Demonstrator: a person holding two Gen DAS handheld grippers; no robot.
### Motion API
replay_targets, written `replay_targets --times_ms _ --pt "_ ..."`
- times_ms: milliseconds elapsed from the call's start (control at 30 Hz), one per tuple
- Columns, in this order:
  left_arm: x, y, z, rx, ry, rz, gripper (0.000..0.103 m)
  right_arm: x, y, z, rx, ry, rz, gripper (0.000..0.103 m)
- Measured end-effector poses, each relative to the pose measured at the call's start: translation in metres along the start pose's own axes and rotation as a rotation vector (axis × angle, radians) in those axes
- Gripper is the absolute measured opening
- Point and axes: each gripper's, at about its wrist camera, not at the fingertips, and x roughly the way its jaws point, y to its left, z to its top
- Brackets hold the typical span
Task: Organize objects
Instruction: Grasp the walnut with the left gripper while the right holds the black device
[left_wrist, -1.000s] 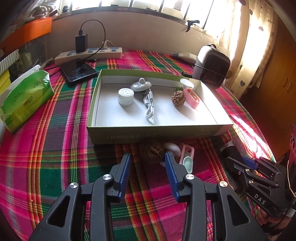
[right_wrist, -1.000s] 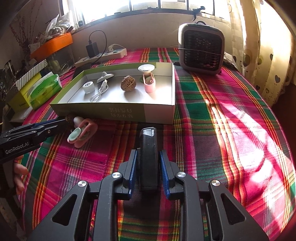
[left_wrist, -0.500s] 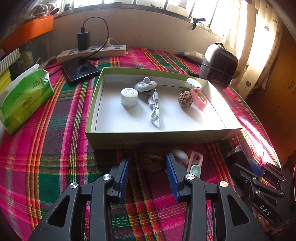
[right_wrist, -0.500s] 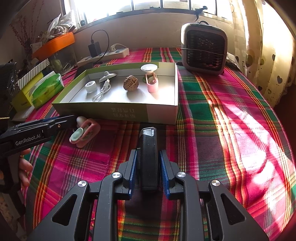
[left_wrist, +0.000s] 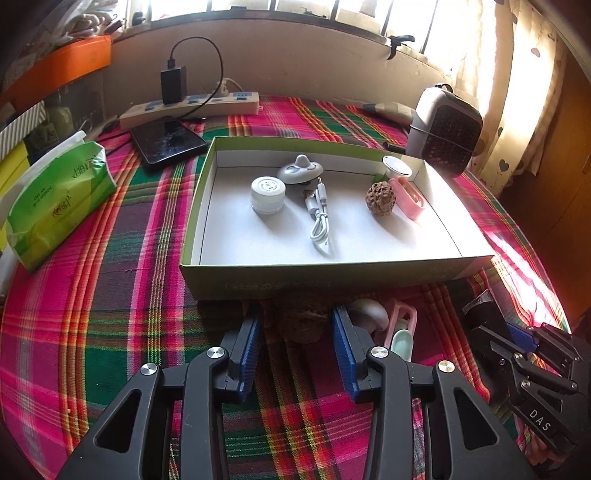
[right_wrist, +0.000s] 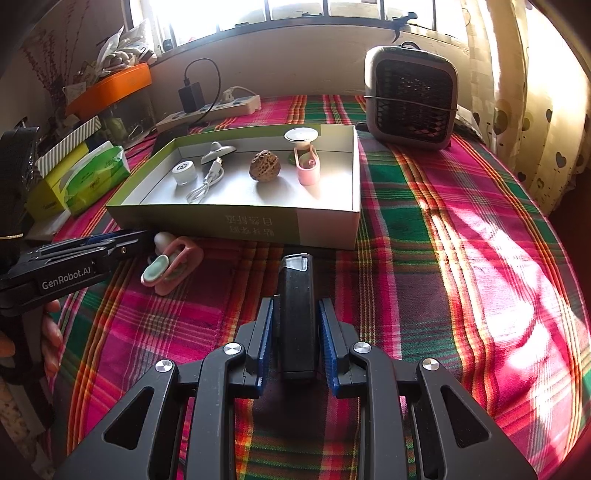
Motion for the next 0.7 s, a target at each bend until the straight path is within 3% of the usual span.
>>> replay_targets --times_ms 233,700 --pt "-0.0009 0.001 -0.001 0.001 -0.004 0.017 0.03 -0.0001 0.0001 0.0001 0.0 0.0 0.0 0.025" --pt "-0.0034 0.0037 -0.0026 -0.005 -0.01 0.024 0.029 0.0006 0.0019 0.0004 -0.007 0.001 -0.001 0.025"
